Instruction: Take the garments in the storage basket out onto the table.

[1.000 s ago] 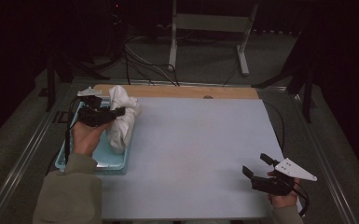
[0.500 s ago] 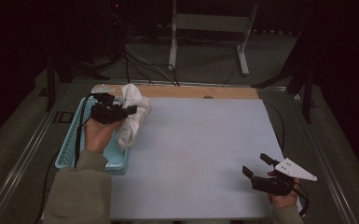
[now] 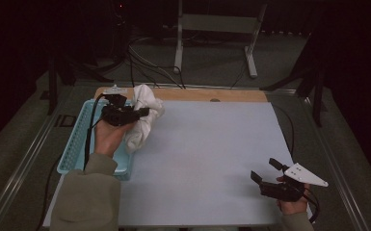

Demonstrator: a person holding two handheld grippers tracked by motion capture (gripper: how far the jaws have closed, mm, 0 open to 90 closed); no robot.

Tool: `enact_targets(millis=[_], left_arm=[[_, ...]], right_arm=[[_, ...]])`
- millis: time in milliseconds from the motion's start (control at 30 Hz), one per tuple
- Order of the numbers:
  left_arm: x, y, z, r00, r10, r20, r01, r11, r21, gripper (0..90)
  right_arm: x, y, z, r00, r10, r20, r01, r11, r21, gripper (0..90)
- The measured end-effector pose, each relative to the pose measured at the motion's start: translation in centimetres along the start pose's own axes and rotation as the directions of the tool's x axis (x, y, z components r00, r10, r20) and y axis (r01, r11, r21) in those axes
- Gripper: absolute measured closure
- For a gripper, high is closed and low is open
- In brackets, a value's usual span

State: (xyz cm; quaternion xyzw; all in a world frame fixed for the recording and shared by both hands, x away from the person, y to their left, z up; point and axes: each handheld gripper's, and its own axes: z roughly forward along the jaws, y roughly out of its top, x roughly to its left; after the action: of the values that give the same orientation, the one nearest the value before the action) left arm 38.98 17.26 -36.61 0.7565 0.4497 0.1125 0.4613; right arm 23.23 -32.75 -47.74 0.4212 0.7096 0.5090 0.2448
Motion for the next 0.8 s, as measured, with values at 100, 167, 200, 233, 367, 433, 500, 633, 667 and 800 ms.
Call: enact_targets(millis=[100,167,200,233,367,433,500,633,667,800], left_arm=[[-0.2,0.1,0.2,1.0,0.0,0.009,0.0,1.0,-0.002,68.7],[-0.5,0.2,0.5,0.9996,-0.003,0.027,0.003,1.0,-0.008,68.6],[-0.5,0.2,0.5,0.9996,-0.003,0.027,0.003,1.0,-0.008,68.6],[-0.9,0.3,0.8,0.9994,0.001,0.035,-0.001,1.0,-0.008,68.6],[-1.5,0.5,1.4,0.9992,0.011,0.04,-0.011,0.9999,0.001,68.4],[-1.8,0.5,1.7,0.9989,0.014,0.046,-0.014,0.9999,0.005,68.3],[-2.1,0.6,2.1,0.9984,0.021,0.053,-0.021,0.9997,0.009,68.3],[-2.6,0.6,2.6,0.9977,0.03,0.06,-0.031,0.9994,0.013,68.3],[-3.0,0.6,2.9,0.9973,0.035,0.064,-0.036,0.9992,0.017,68.3],[-3.4,0.6,3.4,0.9964,0.041,0.074,-0.043,0.9989,0.021,68.3]], right_arm=[[0.0,0.0,0.0,1.0,0.0,-0.001,0.0,1.0,0.0,10.9],[0.0,0.0,0.0,1.0,0.001,-0.001,-0.001,1.0,0.0,10.9],[0.0,0.0,0.0,1.0,0.001,-0.001,-0.001,1.0,0.0,10.9],[0.0,0.0,0.0,1.0,0.001,-0.002,-0.001,1.0,0.0,10.9],[0.0,0.0,0.0,1.0,0.003,-0.002,-0.003,1.0,0.0,10.9],[0.0,0.0,0.1,1.0,0.003,-0.003,-0.003,1.0,-0.001,10.9],[0.0,0.0,0.1,1.0,0.001,-0.003,-0.001,1.0,-0.001,10.9],[0.0,0.0,0.0,1.0,0.003,-0.002,-0.003,1.0,-0.001,10.9],[0.0,0.0,0.0,1.0,0.002,-0.002,-0.002,1.0,-0.002,10.9],[0.0,0.0,0.0,1.0,0.002,-0.002,-0.002,1.0,-0.002,10.9]])
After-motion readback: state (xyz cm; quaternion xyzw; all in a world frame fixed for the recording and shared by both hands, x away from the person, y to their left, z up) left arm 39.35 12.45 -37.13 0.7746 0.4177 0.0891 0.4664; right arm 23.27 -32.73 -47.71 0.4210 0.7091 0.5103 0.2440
